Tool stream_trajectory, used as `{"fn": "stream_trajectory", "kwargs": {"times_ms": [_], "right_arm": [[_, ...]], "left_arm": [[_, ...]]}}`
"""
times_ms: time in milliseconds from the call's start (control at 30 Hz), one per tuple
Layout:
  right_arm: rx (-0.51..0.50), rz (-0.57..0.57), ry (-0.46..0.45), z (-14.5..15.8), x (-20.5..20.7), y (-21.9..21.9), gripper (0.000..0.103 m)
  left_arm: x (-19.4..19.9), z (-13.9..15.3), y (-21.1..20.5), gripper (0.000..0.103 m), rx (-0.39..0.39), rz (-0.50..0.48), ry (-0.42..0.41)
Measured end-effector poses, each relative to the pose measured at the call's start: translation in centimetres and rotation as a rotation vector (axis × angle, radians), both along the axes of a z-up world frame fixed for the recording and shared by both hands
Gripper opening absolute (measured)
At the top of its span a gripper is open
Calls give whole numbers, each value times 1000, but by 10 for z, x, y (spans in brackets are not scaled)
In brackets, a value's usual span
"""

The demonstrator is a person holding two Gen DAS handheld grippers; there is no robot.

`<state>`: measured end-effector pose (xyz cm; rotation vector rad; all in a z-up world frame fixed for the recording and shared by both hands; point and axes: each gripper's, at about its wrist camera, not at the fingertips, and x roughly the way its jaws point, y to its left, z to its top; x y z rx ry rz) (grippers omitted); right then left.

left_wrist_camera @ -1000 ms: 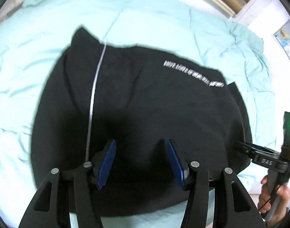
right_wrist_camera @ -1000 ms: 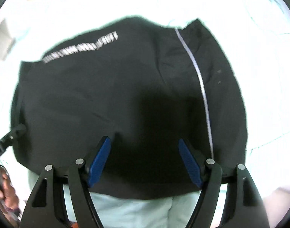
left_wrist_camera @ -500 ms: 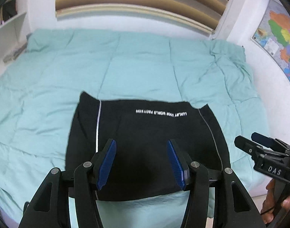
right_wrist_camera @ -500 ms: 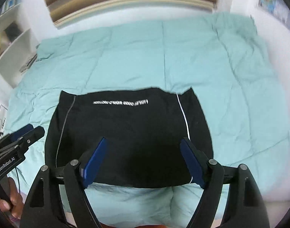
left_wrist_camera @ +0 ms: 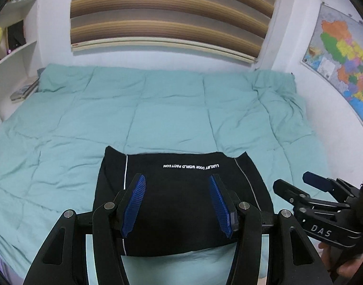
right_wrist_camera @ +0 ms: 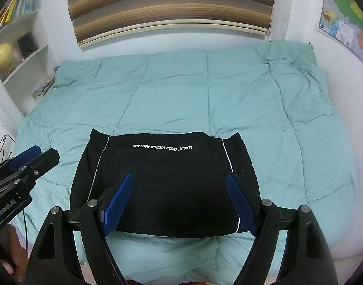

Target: Fold large clothes

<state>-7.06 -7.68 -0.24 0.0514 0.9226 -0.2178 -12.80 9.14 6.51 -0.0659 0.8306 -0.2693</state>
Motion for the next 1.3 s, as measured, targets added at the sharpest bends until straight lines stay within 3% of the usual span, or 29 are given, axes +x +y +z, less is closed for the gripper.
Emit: {"fn": "stream_trajectory", "kwargs": {"times_ms": [133, 567, 1300], "right_arm": [[8, 1, 12, -4, 2, -4, 82], [1, 3, 26, -7, 9, -30, 82], [96, 23, 77, -28, 16, -57, 82]], "left_arm": [[-1, -1, -6, 58, 35, 7, -14], [11, -4, -18, 58, 11, 40, -18], [8, -11, -56, 58, 130, 52, 3]]}}
